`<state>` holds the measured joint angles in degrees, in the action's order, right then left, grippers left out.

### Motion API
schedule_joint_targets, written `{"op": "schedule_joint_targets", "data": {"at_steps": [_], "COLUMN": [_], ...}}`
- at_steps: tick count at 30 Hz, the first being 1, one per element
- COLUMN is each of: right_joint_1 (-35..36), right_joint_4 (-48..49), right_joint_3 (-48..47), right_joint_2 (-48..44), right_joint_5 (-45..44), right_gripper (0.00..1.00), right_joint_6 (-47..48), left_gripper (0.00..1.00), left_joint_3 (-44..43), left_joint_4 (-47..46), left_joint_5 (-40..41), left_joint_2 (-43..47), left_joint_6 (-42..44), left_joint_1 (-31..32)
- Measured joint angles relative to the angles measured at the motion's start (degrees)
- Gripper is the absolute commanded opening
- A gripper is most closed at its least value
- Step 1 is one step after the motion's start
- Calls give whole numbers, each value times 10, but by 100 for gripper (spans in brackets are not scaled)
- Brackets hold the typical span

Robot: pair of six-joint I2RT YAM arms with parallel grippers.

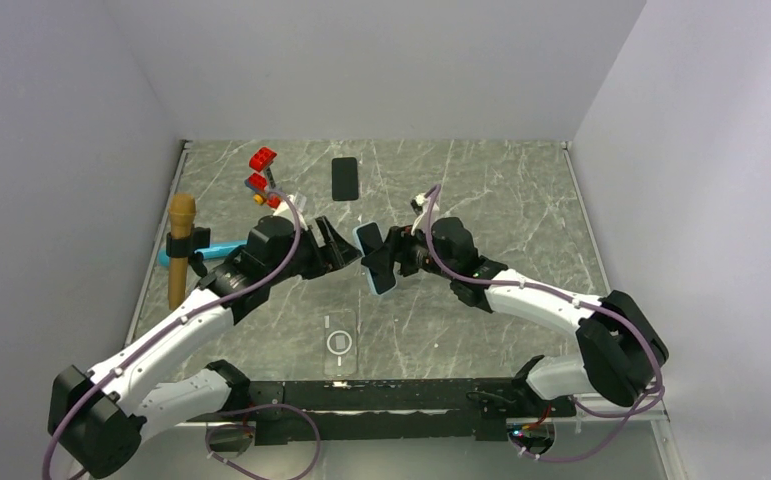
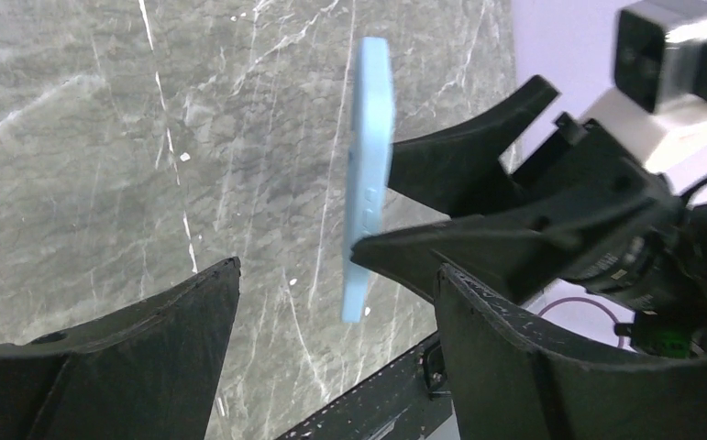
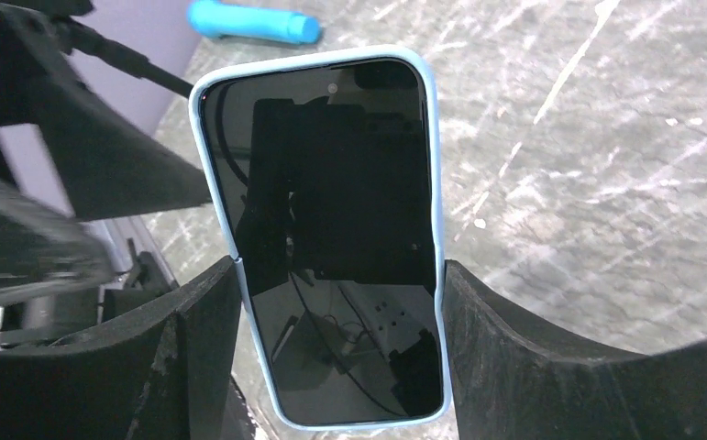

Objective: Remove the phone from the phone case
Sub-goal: Pick up the phone at the center of the board.

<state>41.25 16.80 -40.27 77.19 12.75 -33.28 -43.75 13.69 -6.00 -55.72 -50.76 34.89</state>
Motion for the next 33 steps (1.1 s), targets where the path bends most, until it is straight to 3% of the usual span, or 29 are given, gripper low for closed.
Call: {"op": "schedule_joint_targets", "data": {"at_steps": [12,20,23,24,26,29,30,33], "right_joint_1": [17,44,51,53,57,62,63,64], "right_joint_4": [43,55,55,55,51,25,13,-39], "right_joint_3": [19,23,23,23,23,14,8,-20], "right_joint_2": [-8,-22,-24,-24,-24,-24,-24,-24], "right_joint_5": [32,48,43,42,35,20,20,20], "right_gripper": [0,0,0,9,49,94,99,100], "right_joint_6": [-15,-17,-12,-9,2,24,30,61], "left_gripper": [74,47,26,16,2,0,0,0], "left_joint_3": [0,0,-4,-4,-5,-6,-7,-16], "left_joint_4": [-28,-42,-49,-54,-59,-54,-51,-34], "left_joint_5": [3,8,6,3,-1,-2,-2,-11], "left_joint_2": [-50,-70,-71,-71,-71,-73,-73,-69], "left_joint_6": [-2,-11,-12,-12,-4,7,17,66], "left_joint_1": [8,21,28,29,31,33,33,27]}}
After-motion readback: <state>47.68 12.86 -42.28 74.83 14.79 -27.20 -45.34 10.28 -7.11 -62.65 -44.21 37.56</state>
